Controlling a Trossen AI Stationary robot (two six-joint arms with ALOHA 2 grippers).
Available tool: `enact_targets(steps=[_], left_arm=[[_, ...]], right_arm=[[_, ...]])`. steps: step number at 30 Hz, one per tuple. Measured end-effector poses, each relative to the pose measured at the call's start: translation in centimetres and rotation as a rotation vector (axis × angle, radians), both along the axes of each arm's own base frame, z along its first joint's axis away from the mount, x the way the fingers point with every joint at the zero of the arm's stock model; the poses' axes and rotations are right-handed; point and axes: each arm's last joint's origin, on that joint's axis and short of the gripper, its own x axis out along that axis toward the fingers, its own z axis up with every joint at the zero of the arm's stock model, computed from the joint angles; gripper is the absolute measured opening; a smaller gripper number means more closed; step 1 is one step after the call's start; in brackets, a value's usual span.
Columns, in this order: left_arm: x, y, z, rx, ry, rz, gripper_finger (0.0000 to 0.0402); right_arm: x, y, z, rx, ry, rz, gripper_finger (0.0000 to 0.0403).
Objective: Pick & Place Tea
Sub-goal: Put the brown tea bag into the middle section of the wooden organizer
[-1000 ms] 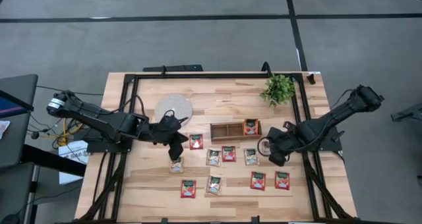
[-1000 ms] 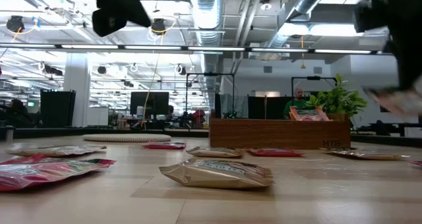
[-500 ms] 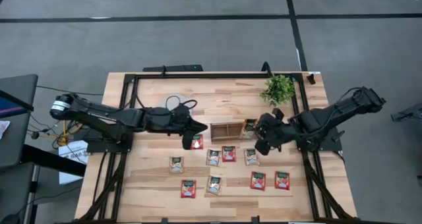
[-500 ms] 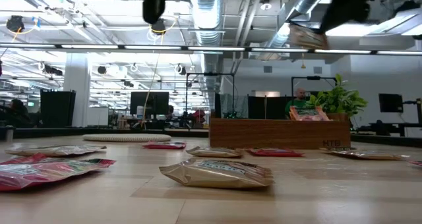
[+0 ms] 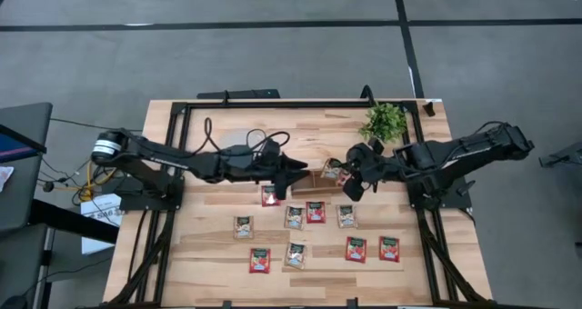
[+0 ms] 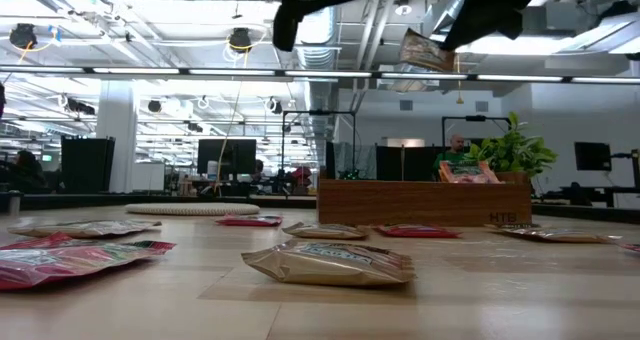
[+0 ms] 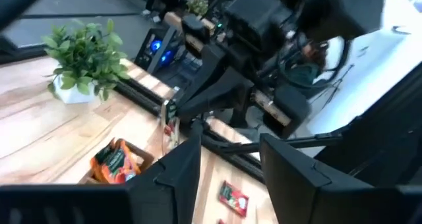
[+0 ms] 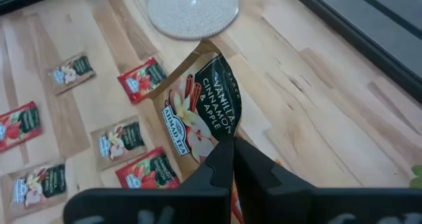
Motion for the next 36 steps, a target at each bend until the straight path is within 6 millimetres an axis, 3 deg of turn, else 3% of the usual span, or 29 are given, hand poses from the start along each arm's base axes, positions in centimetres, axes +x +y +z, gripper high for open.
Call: enact_targets(steps=[6, 11, 18, 27, 36], left_arm=[[0.9, 0.6, 0.1, 0.022, 0.046, 0.017, 0.0149], [0.6, 0.9, 0.0, 0.066, 0.096, 0.026, 0.0149], [-2.0, 1.2, 0.6, 0.106, 0.286, 0.04, 0.0149], [-6.8, 1.9, 2.0, 0.18, 0.486, 0.229, 0.0149], [-8.1, 2.0, 1.3, 0.193, 0.578, 0.234, 0.0149]], right_arm=[[0.0, -0.1, -0.2, -0.059, 0.037, 0.024, 0.0], [1.7, 0.2, -1.8, -0.193, 0.125, 0.072, 0.0], [4.2, 0.7, -5.3, -0.288, 0.292, 0.115, 0.0], [5.9, 1.0, -8.4, -0.339, 0.392, 0.104, 0.0], [7.1, 0.8, -10.9, -0.32, 0.438, 0.039, 0.0]])
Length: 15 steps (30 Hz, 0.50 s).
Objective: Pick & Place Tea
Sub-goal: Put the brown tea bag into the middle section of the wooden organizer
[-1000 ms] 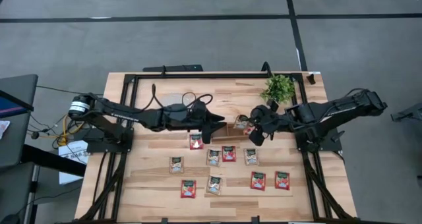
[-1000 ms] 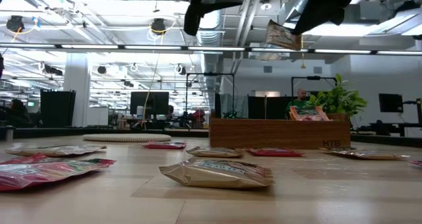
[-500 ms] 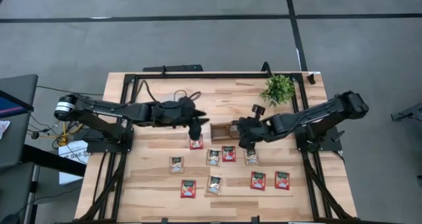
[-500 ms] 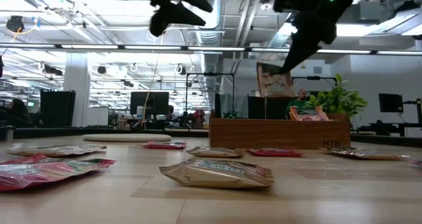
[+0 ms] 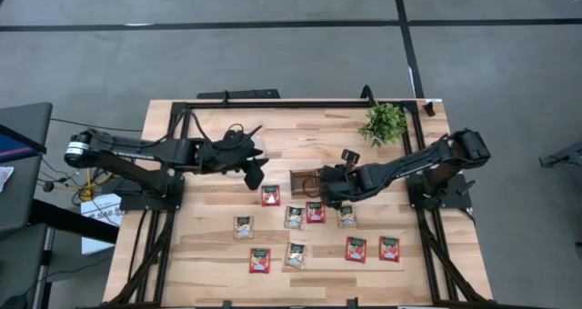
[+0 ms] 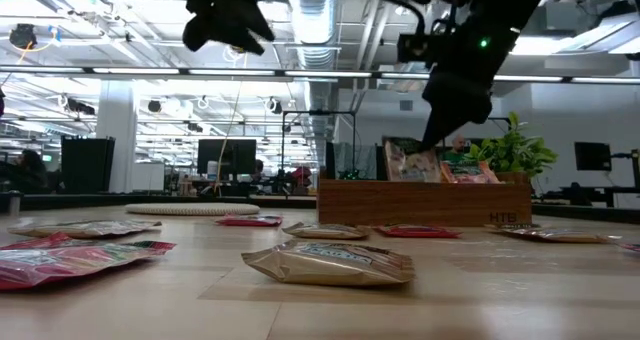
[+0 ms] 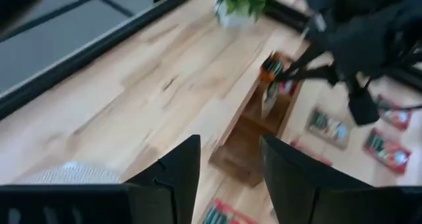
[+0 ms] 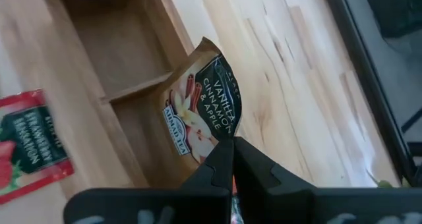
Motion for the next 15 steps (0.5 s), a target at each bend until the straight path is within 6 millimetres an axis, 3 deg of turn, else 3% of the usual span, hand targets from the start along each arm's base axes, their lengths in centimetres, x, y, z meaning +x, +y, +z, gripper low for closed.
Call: enact_targets(steps=[7, 15], left_arm=[[-0.2, 0.0, -1.3, -0.037, 0.027, 0.012, 0.0149], [-0.2, -0.1, -1.3, -0.045, 0.028, -0.007, 0.0149]], right_arm=[[0.2, -0.3, -0.4, 0.009, 0.003, -0.029, 0.0], [0.2, -0.5, -0.3, 0.018, -0.011, -0.05, 0.0]])
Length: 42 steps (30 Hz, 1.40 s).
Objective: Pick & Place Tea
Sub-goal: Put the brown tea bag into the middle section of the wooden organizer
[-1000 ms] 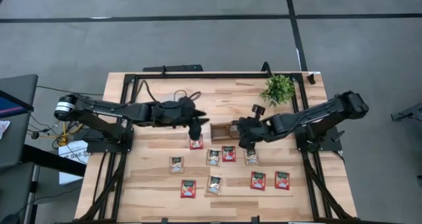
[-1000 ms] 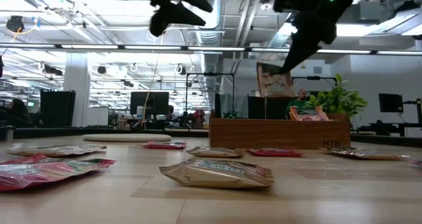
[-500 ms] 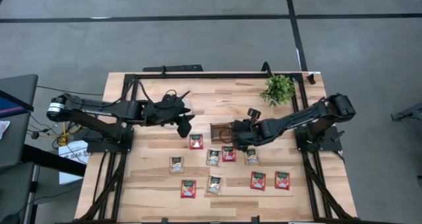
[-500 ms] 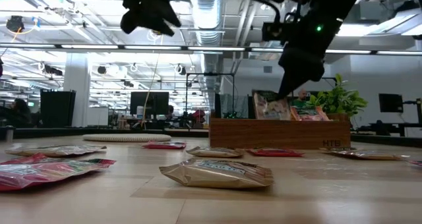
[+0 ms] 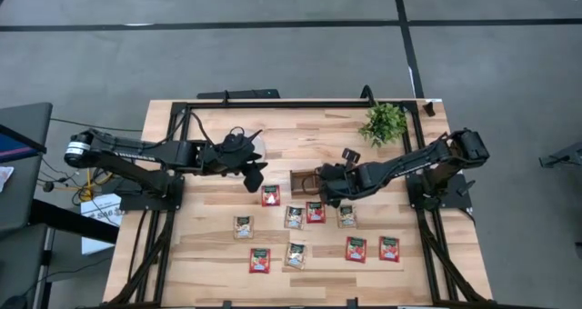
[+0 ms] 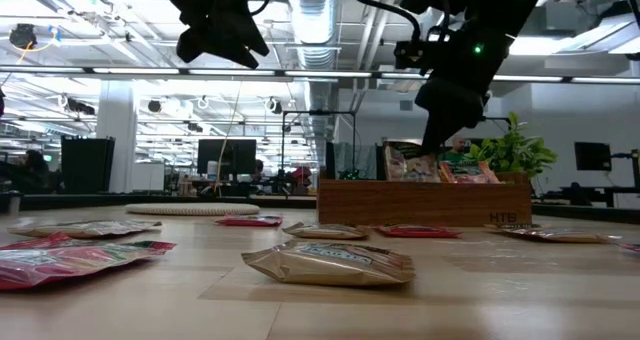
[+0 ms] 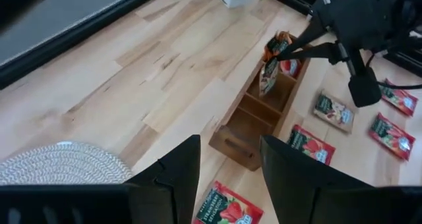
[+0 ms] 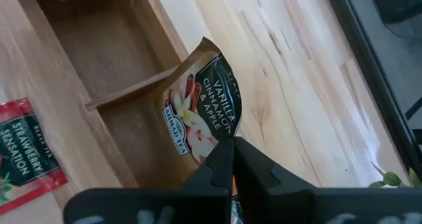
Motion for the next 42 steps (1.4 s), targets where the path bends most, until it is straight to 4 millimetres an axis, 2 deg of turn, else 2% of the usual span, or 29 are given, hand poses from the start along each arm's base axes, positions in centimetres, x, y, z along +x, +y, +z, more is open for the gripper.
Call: enact_targets(steps=[5, 13, 18, 24, 29, 33, 38, 42], left_arm=[[0.0, 0.0, 0.0, -0.004, 0.003, -0.018, 0.0149], [0.0, -0.1, -0.1, -0.014, 0.01, -0.041, 0.0149], [-0.1, -0.2, -0.2, -0.024, 0.023, -0.054, 0.0149], [-0.1, -0.2, -0.2, -0.01, 0.027, -0.064, 0.0149], [-0.1, -0.2, -0.2, -0.01, 0.027, -0.064, 0.0149], [0.0, -0.2, -0.2, -0.022, 0.027, -0.079, 0.0149], [0.0, -0.2, -0.1, -0.023, 0.02, -0.081, 0.0149], [0.0, -0.2, -0.1, -0.024, 0.014, -0.081, 0.0149]], right_arm=[[0.0, -0.3, -0.1, 0.032, 0.006, -0.003, 0.0012], [0.2, -1.4, -0.1, 0.058, -0.003, -0.047, 0.0078], [0.1, -1.9, 0.1, 0.052, -0.005, -0.062, 0.0099], [-0.5, -1.8, 3.1, 0.04, -0.013, -0.057, 0.0099], [-2.3, -0.2, 5.8, 0.031, -0.034, 0.022, 0.0089], [-4.7, 2.4, 6.8, 0.142, 0.034, 0.194, 0.0083], [-6.9, 6.1, 5.0, 0.321, 0.053, 0.392, 0.0082], [-7.6, 7.6, 3.1, 0.328, 0.045, 0.363, 0.0082]])
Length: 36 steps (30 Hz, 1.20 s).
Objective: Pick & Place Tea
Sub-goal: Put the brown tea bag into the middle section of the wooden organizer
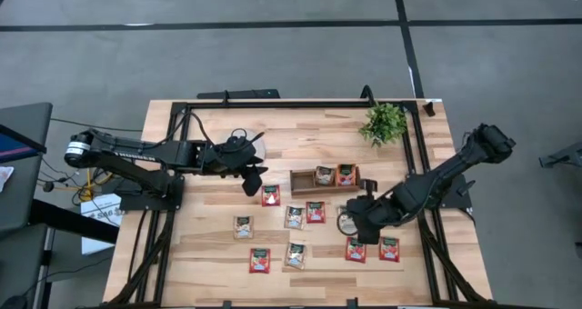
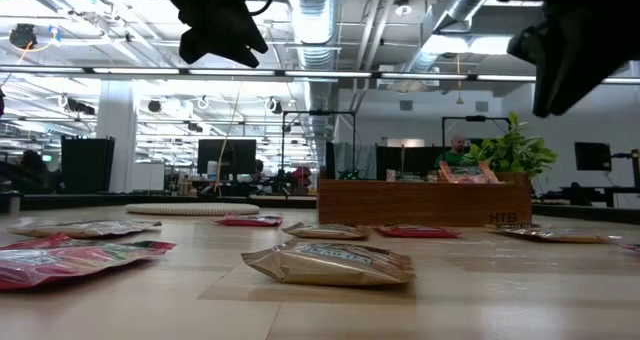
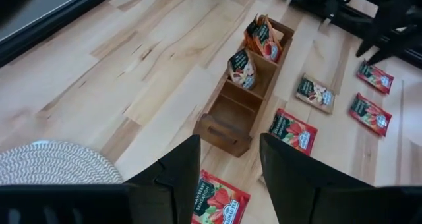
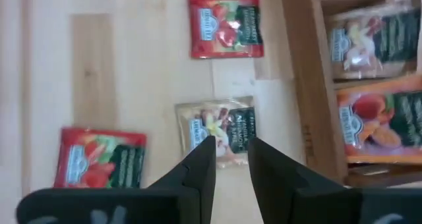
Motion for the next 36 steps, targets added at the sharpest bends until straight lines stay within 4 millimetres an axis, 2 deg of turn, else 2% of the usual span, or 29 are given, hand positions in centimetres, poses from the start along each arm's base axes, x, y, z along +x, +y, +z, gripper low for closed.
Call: enact_targets(steps=[5, 12, 21, 29, 36], left_arm=[[0.0, 0.0, 0.0, -0.013, -0.005, -0.007, 0.0149], [0.0, -0.1, 0.0, -0.037, -0.001, -0.031, 0.0149], [0.0, -0.5, -0.1, -0.034, 0.005, -0.049, 0.0149], [-0.1, -0.6, -0.2, -0.031, 0.024, -0.056, 0.0149], [-0.3, -1.3, -0.4, -0.026, 0.052, -0.082, 0.0149]], right_arm=[[0.3, -0.2, -2.5, -0.007, 0.06, -0.126, 0.0084], [1.4, 0.0, -5.4, -0.033, 0.151, -0.148, 0.0114], [2.3, -0.8, -6.8, -0.054, 0.19, -0.193, 0.0156], [3.0, -2.4, -6.8, -0.042, 0.178, -0.242, 0.0173], [2.6, -3.3, -8.4, 0.033, 0.187, -0.271, 0.019]])
